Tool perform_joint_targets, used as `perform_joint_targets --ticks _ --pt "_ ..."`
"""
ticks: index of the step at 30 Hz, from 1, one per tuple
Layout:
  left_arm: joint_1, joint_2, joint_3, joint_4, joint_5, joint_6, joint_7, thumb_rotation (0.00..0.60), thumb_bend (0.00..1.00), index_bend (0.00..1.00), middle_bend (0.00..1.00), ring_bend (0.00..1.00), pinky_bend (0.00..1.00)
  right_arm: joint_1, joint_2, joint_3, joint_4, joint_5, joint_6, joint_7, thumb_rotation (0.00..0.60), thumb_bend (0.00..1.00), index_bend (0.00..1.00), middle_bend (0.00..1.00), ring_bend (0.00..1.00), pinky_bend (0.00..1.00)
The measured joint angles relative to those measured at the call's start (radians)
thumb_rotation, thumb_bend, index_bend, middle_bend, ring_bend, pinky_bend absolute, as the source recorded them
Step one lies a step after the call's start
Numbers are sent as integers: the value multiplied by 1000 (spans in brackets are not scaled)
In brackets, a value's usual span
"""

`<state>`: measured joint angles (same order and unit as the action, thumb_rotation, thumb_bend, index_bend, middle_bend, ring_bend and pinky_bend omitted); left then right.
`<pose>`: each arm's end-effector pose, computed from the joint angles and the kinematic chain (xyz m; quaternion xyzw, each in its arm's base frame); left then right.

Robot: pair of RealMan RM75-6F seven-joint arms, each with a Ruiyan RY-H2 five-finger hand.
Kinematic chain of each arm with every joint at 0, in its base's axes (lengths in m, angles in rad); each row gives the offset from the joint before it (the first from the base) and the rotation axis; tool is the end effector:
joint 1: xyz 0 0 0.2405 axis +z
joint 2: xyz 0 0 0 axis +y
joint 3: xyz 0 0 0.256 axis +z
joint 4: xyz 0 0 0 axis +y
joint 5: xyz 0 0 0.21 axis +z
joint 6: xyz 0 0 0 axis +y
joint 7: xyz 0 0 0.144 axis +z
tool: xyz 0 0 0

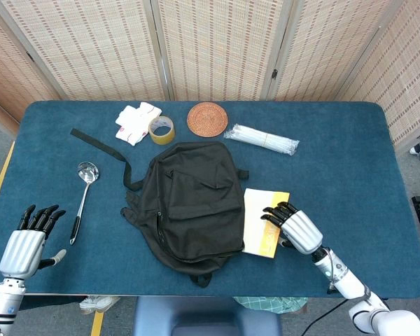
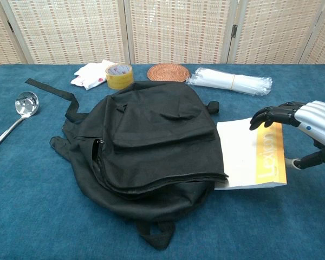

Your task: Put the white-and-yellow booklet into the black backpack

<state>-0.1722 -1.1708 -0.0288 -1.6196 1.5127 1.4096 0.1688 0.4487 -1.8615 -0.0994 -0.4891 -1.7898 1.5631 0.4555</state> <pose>-0.2919 0.2015 0.1280 -0.6562 -0.3490 -0.3567 0.5660 -0.2778 -0.2750 -0.0163 0.7519 -0.2460 0.4963 0.3576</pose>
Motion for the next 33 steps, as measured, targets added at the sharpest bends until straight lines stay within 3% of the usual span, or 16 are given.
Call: perform_joint_targets --ticks 8,19,33 --pt "8 -11 4 20 4 14 -33 600 226 205 146 162 45 36 -15 -34 2 -35 -26 -33 600 326 363 301 349 272" --pt "9 -12 4 21 -1 10 -40 600 227 205 146 162 45 59 11 -15 -74 -12 -53 -115 600 326 449 272 347 272" --pt "6 -13 4 20 -3 5 -38 600 227 205 146 162 45 58 15 5 -101 13 -52 -129 600 327 661 385 377 279"
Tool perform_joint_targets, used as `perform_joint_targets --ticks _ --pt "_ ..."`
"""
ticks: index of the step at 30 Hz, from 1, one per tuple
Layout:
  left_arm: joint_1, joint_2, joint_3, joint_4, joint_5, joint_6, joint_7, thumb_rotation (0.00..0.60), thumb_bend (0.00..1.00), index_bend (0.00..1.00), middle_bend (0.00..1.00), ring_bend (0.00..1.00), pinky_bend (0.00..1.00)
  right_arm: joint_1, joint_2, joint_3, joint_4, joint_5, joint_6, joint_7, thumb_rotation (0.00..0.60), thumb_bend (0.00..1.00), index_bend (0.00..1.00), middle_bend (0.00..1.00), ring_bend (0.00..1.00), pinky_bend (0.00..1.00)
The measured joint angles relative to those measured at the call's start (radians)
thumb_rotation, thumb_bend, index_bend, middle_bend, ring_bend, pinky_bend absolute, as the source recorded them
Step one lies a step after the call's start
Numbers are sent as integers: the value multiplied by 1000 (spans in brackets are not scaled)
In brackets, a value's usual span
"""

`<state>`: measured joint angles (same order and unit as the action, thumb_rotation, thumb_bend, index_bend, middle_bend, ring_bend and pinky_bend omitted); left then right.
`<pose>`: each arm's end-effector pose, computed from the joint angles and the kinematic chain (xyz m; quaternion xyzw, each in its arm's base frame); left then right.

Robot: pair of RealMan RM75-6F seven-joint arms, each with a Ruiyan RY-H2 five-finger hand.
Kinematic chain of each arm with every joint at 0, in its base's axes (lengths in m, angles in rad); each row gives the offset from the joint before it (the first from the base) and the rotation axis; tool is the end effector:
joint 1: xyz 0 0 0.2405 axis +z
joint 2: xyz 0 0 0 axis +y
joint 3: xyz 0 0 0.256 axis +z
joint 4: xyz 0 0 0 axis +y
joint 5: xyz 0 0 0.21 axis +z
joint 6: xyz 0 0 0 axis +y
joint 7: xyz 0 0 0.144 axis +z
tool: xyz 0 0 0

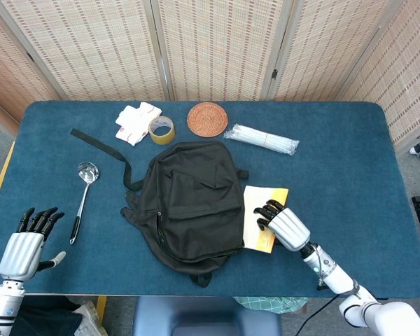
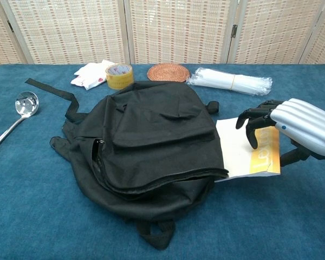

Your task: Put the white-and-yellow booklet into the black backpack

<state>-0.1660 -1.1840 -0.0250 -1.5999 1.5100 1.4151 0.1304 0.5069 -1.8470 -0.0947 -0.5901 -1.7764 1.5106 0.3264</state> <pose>-0.2963 0.1995 0.1258 -0.6479 -0.3619 -0.3637 0.5631 -0.2553 -0.2862 -0.0271 0.7651 -0.2181 0.4863 0.3614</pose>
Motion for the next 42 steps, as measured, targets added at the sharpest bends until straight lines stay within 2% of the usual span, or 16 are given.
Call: perform_joint_targets --ticks 7,12,22,31,37,42 --pt "-2 1 -1 -3 1 0 1 600 227 205 146 162 45 0 3 -4 12 -1 -1 0 600 335 705 397 387 294" --pt "-9 4 -1 -4 11 -4 1 600 227 205 146 161 44 3 14 -6 19 -8 18 -3 600 461 729 414 407 316" --pt "-58 25 -15 -27 61 -27 4 600 233 205 146 160 44 -6 56 -1 23 -17 92 -38 600 596 753 436 467 382" --pt "-128 41 -30 -56 99 -86 5 600 236 206 146 162 48 -25 108 33 10 0 182 -56 600 623 754 444 488 395" --pt "-206 43 -46 -61 117 -167 -16 600 236 215 146 165 54 -10 178 59 -56 -15 276 -108 600 624 754 448 490 395" --pt "-287 36 -58 -69 135 -253 -37 600 235 223 146 167 56 10 265 80 -181 -40 325 -188 600 624 754 451 491 395"
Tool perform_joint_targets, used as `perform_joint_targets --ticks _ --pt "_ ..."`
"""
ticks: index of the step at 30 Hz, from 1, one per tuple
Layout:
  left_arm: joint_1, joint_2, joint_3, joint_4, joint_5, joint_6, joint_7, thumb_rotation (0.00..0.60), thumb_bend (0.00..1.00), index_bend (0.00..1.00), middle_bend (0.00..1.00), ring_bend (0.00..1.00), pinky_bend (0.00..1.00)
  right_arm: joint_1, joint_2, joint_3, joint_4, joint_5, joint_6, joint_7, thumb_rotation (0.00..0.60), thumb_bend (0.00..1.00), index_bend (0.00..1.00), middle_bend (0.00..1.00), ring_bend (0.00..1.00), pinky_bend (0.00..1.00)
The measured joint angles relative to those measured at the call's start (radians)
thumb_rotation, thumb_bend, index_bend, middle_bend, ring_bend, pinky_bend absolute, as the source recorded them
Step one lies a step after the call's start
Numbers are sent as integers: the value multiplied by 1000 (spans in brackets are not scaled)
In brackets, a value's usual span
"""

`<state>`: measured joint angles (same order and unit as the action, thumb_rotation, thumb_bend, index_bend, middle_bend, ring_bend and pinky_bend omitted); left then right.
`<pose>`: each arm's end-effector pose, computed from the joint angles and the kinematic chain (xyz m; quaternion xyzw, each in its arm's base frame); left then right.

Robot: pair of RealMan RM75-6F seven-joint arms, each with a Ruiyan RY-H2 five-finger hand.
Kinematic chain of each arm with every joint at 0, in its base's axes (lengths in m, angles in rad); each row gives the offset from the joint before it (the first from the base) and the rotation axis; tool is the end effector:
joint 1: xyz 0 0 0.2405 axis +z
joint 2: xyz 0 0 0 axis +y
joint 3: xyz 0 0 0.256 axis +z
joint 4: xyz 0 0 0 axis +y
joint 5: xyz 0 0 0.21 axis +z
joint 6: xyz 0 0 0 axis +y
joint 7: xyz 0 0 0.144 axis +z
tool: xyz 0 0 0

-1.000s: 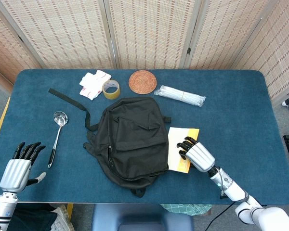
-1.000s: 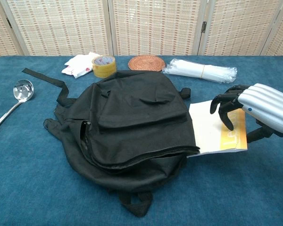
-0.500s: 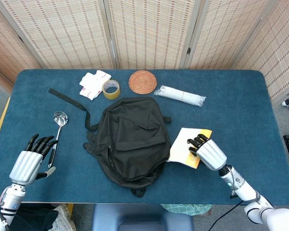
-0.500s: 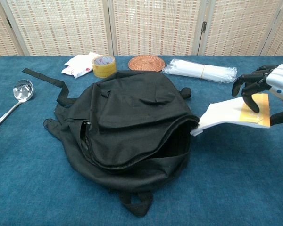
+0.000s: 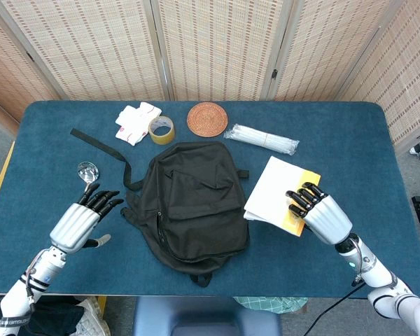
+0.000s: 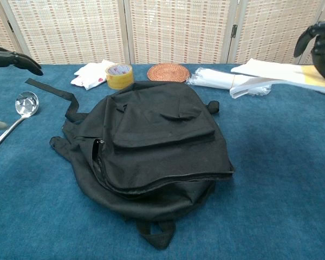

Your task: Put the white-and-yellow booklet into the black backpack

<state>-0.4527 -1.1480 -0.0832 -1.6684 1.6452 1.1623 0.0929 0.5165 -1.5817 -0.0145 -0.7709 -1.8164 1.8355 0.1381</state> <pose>-0.2069 0.2712 0.1000 -0.7644 -0.2820 -0.4052 0.4147 -0.2427 -0.2904 0.0904 0.7051 -0.0280 0.5616 0.4321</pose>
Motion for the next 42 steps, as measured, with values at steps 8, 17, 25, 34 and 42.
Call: perform_joint_targets --ticks 8,17,25,34,42 --pt "-129 -39 0 -12 34 -147 -33 600 236 235 146 168 59 14 170 27 -265 -41 22 -166 600 624 754 451 490 395" --pt "-246 -146 17 2 46 -277 -85 600 235 242 146 168 59 0 250 43 -363 -49 -34 -240 600 624 754 451 489 396" --pt "-315 -274 19 53 -28 -380 -59 600 234 235 146 160 54 -12 249 50 -362 -56 -43 -235 600 624 754 451 491 398" --pt "-349 -365 17 107 -136 -433 -20 600 234 237 146 153 54 -23 244 61 -353 -60 -46 -227 600 624 754 451 490 401" --pt "-362 -391 -1 121 -226 -448 -44 600 238 275 146 152 57 -27 238 70 -344 -64 -47 -222 600 625 754 451 491 401"
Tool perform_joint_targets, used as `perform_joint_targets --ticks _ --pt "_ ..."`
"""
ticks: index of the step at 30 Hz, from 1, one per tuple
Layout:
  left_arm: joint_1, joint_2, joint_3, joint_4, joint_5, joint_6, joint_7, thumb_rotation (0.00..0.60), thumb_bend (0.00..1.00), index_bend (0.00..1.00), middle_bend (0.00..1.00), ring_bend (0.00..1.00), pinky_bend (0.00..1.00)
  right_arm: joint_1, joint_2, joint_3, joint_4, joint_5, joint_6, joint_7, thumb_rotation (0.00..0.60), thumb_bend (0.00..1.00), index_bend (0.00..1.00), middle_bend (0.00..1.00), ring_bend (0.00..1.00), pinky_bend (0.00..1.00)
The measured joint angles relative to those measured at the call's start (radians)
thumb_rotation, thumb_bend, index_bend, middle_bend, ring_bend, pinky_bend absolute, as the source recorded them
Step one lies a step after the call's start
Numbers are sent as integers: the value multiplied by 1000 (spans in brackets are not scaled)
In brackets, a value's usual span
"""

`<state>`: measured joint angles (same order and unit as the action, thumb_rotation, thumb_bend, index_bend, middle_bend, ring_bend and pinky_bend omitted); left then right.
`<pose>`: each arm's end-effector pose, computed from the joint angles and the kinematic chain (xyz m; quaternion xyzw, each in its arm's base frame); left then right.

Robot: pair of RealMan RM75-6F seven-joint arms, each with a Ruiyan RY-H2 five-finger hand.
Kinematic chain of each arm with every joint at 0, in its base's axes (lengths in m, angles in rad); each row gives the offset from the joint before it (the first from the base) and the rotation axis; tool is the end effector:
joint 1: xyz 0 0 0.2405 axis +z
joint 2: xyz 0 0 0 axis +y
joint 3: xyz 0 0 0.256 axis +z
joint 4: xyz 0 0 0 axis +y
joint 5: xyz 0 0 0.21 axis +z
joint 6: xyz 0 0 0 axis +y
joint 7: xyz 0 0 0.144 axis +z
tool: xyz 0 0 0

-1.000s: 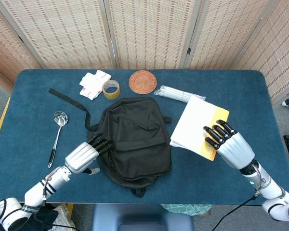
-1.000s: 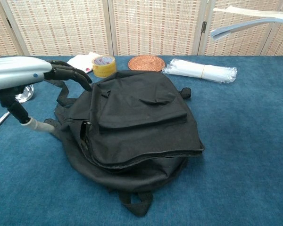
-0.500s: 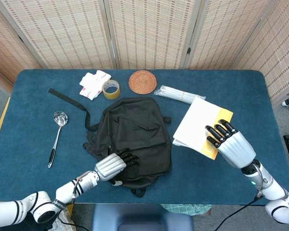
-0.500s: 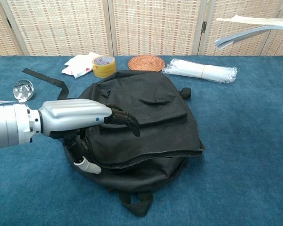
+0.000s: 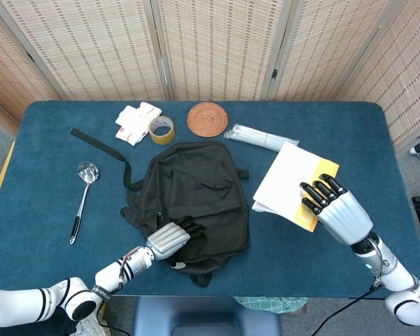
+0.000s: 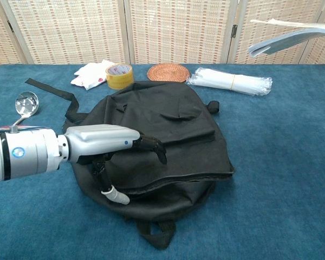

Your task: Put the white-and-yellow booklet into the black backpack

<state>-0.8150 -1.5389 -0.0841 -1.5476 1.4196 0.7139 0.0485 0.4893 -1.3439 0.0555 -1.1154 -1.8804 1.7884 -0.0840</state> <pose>-0.1100 0.2911 -0.0600 -0.8395 -0.3760 -0.3390 0.1975 -0.2213 -0.2806 0.1397 0.6961 0.0193 0.5392 0.4737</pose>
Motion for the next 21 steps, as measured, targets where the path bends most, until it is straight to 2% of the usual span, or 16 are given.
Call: perform_joint_targets --ticks 7,16,21 --pt "-7 -8 -14 9 -40 -5 -59 600 262 334 163 173 70 -2 -4 5 4 -2 -5 3 600 625 754 451 496 401" --pt "-2 -16 -18 30 -43 25 -137 600 384 408 208 210 100 -6 -9 10 9 -3 -10 4 600 625 756 454 495 401" --pt "4 -31 -25 44 -53 43 -174 600 464 503 252 250 125 -6 -9 17 6 -6 -3 3 600 625 757 455 495 401"
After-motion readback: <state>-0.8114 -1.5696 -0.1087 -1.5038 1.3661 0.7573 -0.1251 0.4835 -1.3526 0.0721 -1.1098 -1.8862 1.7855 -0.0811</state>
